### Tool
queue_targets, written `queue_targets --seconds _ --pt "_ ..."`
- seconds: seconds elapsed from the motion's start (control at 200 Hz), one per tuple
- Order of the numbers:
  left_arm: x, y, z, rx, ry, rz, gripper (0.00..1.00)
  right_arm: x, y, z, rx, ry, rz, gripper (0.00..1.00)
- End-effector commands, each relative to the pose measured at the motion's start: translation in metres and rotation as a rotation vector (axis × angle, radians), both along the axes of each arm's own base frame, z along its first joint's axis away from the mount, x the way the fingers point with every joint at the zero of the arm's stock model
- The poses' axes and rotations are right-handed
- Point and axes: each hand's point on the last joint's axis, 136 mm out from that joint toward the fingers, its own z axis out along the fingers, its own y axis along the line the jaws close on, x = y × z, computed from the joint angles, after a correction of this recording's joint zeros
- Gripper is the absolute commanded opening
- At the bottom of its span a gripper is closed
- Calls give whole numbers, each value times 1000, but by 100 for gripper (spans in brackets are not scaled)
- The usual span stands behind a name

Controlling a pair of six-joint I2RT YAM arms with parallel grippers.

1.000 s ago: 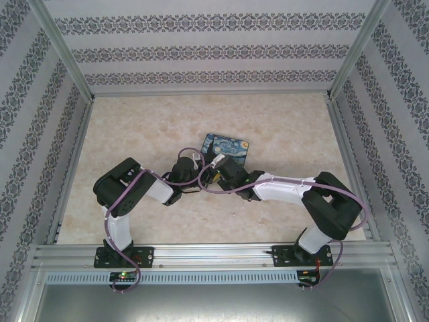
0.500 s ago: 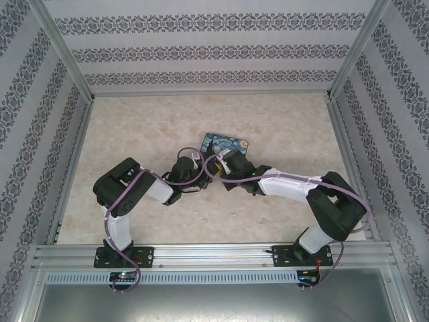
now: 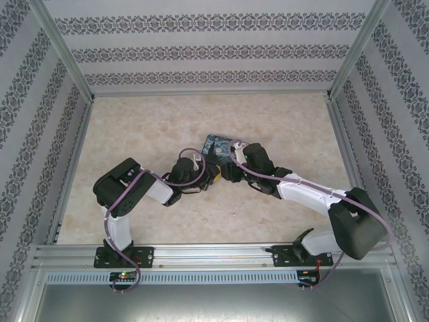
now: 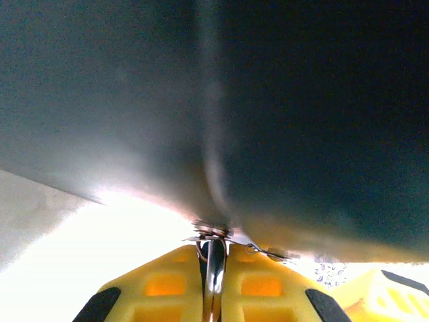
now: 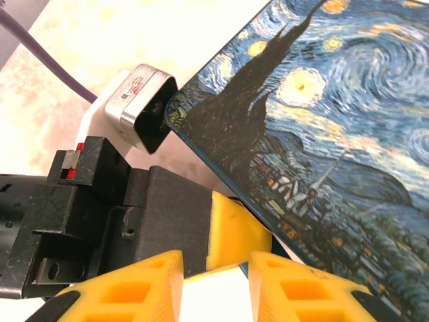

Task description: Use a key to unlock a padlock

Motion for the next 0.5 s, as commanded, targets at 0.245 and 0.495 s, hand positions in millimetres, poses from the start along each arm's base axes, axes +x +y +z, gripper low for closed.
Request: queue_targets --seconds 0.245,0.495 --pt "-15 1 6 126 -76 -100 4 -6 -13 -21 80 87 -107 40" --pt "-21 6 8 171 -94 -124 28 6 -8 -28 125 116 -141 43"
